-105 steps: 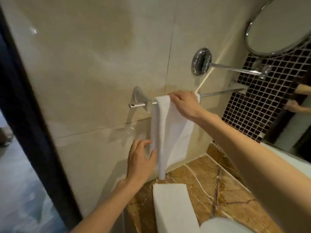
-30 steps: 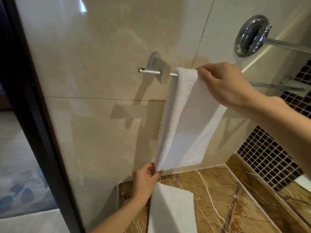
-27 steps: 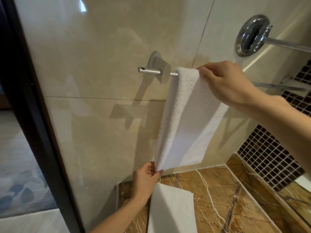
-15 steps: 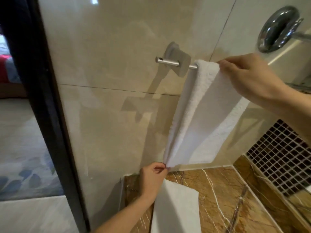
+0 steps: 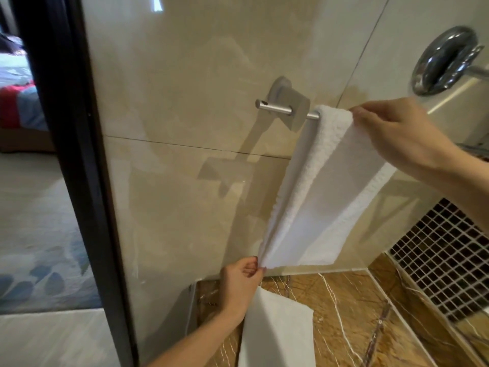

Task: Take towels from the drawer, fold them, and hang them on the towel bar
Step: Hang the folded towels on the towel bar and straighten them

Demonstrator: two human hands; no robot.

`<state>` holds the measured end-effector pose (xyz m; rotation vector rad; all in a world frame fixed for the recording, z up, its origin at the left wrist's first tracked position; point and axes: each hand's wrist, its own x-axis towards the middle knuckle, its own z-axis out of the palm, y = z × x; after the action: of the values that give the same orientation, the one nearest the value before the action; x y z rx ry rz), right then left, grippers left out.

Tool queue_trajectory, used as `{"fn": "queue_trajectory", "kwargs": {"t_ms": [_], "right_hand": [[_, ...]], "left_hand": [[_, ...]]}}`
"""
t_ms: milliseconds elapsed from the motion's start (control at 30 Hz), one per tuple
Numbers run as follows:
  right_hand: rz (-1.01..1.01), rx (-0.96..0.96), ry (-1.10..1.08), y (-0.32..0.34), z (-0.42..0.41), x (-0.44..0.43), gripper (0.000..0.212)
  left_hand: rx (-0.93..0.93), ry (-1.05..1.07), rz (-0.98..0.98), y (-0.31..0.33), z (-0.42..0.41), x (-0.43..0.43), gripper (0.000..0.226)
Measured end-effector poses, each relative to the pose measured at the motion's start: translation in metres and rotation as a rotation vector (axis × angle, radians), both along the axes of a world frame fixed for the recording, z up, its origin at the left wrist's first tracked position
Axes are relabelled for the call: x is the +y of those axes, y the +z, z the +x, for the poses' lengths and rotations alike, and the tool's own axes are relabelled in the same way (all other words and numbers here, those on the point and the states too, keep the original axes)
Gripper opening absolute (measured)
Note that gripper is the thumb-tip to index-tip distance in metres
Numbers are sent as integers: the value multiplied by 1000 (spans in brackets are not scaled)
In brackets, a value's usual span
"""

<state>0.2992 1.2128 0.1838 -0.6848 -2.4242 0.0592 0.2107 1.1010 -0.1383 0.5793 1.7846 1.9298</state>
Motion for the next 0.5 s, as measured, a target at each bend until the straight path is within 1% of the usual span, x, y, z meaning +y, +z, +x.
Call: {"fn": "queue_trajectory", "kwargs": {"t_ms": [100,300,400,500], "right_hand": [[14,0,5,-1,0,-1,37],[82,1,-2,-3,4,2,39],[84,-8,12,-3,7,5,41],[83,-13,22,-2,11,10,42]], "left_hand": [[32,-24,-23,0,0,0,40],[47,-27,-61,-1,-1,8,33],[56,-25,-68,-3,0,15,27],[93,-20,-69,-5,1,23,27]]}}
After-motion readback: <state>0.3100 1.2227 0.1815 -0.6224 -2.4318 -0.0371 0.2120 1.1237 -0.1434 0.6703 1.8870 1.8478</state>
